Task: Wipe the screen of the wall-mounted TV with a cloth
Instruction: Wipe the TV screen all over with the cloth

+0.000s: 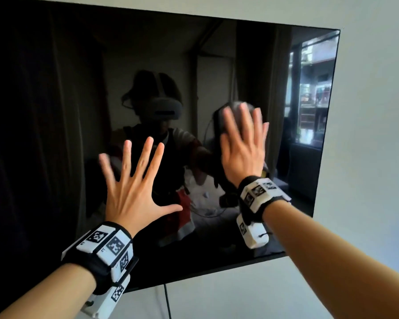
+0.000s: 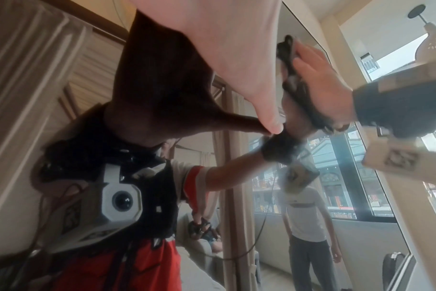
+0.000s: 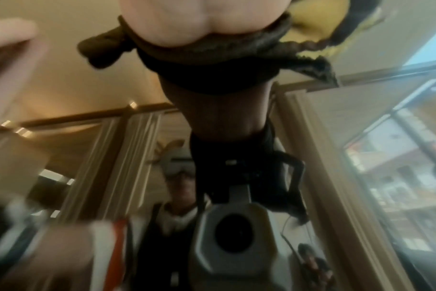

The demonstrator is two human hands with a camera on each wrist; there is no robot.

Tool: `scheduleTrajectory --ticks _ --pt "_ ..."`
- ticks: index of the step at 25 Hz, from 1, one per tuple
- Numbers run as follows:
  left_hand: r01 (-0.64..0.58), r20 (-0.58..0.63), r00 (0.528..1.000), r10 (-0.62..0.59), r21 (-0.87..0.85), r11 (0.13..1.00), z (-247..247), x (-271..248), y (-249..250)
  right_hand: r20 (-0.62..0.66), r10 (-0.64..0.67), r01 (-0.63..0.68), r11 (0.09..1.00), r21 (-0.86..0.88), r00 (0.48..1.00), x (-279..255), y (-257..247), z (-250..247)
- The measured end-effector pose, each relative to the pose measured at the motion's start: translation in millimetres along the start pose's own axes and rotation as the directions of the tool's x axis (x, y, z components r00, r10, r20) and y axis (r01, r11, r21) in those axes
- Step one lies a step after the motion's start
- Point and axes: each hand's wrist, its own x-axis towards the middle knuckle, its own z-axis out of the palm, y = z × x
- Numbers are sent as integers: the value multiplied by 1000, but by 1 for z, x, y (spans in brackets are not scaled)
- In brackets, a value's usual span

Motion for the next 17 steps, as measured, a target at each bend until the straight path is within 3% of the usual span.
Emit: scheduleTrajectory --ticks 2,3,5,7,9,11,13,14,17 --pt "16 -6 1000 -16 -7 1000 -1 -6 -17 -76 272 -269 962 44 959 21 -8 0" --pt "10 -5 1000 -10 -9 1000 -1 -8 -24 -86 266 -263 964 50 960 14 -22 1" --pt "-15 -5 1000 15 -9 1000 -2 -9 -30 -26 -5 6 999 52 1000 -19 -59 9" --pt "-22 -20 1000 21 -18 1000 -2 -9 -34 59 -242 237 968 78 968 -43 -82 9" --pt "22 -38 999 -23 -31 999 -3 -9 -45 28 -231 230 972 51 972 -28 -77 12" --pt "54 -50 997 -55 -27 998 -7 -11 -66 -34 9 -8 999 39 999 -2 -73 14" --pt "47 -54 997 -47 -8 999 -11 -15 -86 -55 174 -170 983 62 983 6 -84 14" --pt "44 -49 998 -45 -7 999 -12 -16 -93 -50 153 -150 986 68 987 0 -97 17" --pt "47 -32 998 -48 -18 999 -13 -17 -100 41 -152 149 987 67 988 -35 -138 20"
